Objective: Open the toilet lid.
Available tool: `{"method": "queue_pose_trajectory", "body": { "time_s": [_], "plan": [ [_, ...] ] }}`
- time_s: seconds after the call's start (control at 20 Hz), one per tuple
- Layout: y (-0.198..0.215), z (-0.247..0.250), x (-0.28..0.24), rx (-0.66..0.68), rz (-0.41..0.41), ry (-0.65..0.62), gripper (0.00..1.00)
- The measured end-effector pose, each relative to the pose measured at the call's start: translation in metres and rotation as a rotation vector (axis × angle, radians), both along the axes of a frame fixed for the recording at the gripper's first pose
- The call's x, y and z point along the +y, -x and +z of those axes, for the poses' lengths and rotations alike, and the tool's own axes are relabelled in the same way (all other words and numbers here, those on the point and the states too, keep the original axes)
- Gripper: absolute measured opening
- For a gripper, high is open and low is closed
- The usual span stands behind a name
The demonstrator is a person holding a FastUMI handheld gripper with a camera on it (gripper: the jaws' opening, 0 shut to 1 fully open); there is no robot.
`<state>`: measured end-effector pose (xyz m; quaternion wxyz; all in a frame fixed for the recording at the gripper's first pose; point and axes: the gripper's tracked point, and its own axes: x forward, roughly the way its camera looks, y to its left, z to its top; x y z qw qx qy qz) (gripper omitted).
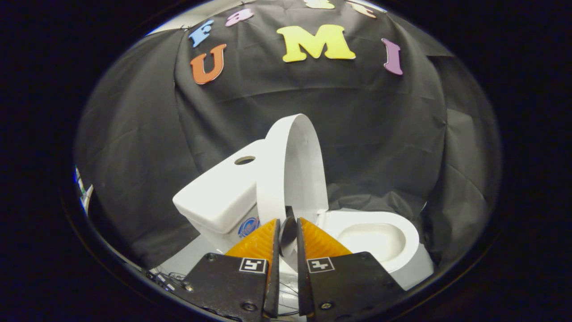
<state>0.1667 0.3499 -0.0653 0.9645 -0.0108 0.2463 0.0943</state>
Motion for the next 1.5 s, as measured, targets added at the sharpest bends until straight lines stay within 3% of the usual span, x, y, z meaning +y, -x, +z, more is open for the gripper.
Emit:
{"method": "queue_pose_trajectory", "body": {
  "time_s": [0.65, 1.1, 1.3, 1.5],
  "plan": [
    [-0.003, -0.005, 0.028, -0.010, 0.076, 0.104, 0.20],
    [-0.003, 0.000, 0.025, 0.024, 0.080, 0.124, 0.21],
    [0.011, 0.013, 0.029, 0.051, 0.123, 0.048, 0.35],
    [0.033, 0.042, 0.014, -0.006, 0.140, 0.043, 0.65]
  ]
}}
